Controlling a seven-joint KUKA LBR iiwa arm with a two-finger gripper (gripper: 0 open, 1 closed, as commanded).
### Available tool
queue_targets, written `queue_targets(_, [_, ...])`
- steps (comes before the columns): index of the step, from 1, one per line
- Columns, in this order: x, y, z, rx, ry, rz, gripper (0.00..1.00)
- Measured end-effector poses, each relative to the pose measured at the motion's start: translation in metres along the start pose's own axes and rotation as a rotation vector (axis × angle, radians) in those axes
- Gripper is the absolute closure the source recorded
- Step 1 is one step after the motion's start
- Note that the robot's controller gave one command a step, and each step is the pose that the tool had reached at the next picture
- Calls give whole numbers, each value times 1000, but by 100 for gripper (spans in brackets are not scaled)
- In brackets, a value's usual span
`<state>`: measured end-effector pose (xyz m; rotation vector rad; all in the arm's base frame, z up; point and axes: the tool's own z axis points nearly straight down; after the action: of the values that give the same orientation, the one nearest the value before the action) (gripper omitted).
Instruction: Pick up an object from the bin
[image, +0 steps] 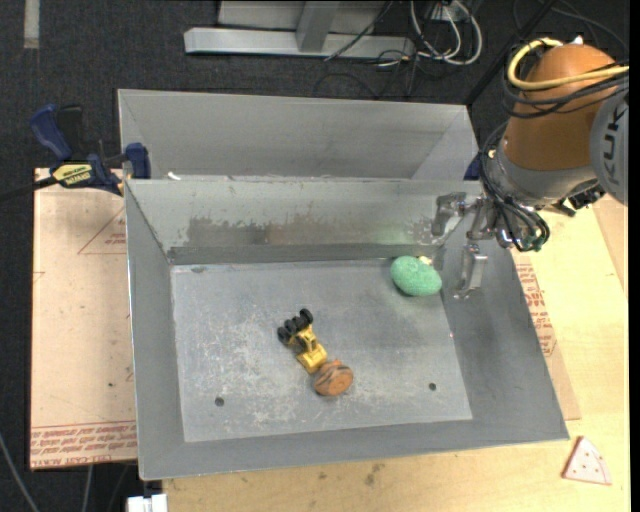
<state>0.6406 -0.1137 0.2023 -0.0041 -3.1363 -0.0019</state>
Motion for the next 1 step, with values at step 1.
queue_targets(1, [-1, 0, -6, 1, -8, -2, 0])
